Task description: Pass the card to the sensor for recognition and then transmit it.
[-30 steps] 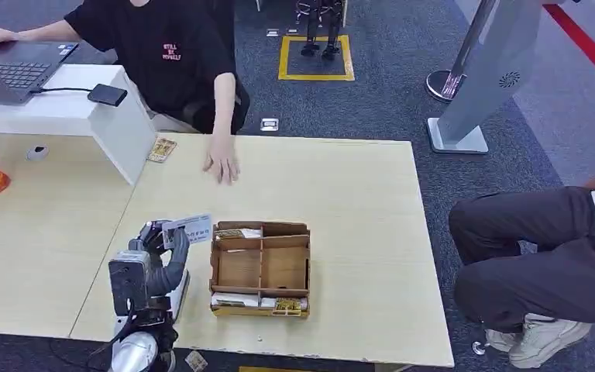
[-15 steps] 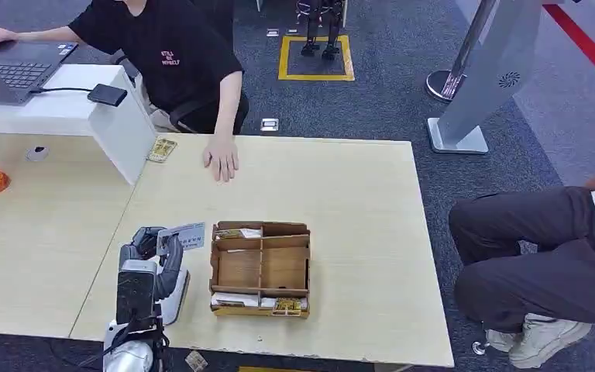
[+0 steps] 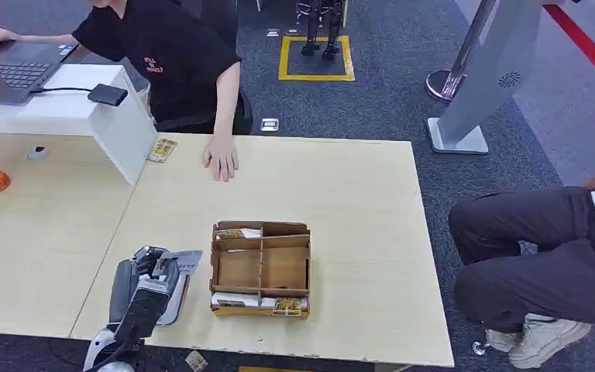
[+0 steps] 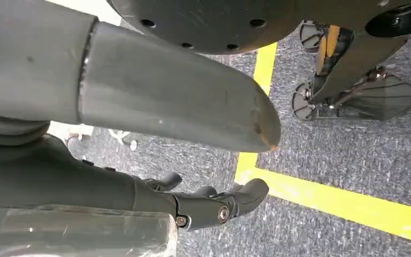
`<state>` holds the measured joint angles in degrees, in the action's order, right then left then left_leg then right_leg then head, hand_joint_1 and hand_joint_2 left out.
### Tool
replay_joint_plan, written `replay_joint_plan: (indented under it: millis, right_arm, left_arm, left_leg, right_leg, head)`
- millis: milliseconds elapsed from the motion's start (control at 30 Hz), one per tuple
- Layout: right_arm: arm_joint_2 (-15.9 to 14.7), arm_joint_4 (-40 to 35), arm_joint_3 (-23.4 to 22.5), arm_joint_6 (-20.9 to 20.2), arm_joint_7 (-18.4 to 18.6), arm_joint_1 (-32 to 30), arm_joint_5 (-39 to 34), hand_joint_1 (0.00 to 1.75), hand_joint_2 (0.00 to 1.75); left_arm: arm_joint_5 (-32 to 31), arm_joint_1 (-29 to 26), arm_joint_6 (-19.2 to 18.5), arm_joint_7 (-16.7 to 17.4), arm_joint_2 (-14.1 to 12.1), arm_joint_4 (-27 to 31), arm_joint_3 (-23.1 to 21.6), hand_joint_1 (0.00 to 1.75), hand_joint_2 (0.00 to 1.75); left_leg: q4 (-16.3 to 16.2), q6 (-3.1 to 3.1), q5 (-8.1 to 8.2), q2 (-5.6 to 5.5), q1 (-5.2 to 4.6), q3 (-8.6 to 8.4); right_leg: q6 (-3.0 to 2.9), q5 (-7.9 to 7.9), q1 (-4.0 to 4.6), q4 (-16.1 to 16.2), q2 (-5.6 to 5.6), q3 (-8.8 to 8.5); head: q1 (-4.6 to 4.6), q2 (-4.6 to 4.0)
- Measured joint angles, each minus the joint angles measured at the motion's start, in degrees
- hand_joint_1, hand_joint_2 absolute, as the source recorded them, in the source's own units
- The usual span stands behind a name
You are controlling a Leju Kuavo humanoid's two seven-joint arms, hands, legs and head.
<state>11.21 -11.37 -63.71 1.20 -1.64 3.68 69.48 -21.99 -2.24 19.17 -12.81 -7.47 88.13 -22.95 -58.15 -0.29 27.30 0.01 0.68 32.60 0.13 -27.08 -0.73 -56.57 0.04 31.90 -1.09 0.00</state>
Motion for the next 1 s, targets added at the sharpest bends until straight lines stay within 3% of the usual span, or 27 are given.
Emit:
replay_joint_plan:
  millis: [300,467,733,1000]
  right_arm:
    - [0.0,0.0,-0.5,-0.2,0.0,0.0,-0.1,0.00,0.00]
    - [0.0,0.0,-0.5,-0.3,0.1,0.0,-0.1,0.00,0.00]
    - [0.0,0.0,-0.5,-0.5,0.2,0.0,0.6,0.00,0.00]
    - [0.0,0.0,-0.5,-0.7,0.3,0.0,1.2,0.00,0.00]
  left_arm:
    - [-3.8,-0.7,-0.5,1.5,-1.4,1.3,0.1,1.75,1.75]
    - [-9.4,-0.7,-0.3,3.9,-1.7,1.3,0.1,1.75,1.75]
    - [-11.4,-0.5,-1.7,5.9,-1.0,0.6,0.1,1.75,1.75]
    - [-11.6,1.9,-3.1,7.2,0.0,-3.7,0.1,1.75,1.75]
  left_leg:
    - [0.0,0.00,-0.01,0.00,0.00,0.00]
    - [0.0,0.00,0.00,0.00,0.00,0.00]
    - [0.0,0.00,0.00,0.00,0.00,0.00]
    - [0.0,0.00,-0.01,0.00,0.00,-0.01]
  right_leg:
    - [0.00,0.00,0.00,0.0,-0.01,-0.01]
    - [0.00,0.00,0.00,0.0,-0.01,-0.01]
    - [0.00,0.00,0.00,0.0,0.00,0.01]
    - [0.00,0.01,0.00,0.0,0.00,0.01]
  head:
    - [0.00,0.00]
    - [-0.02,0.00]
    - [0.00,0.00]
    - [0.00,0.00]
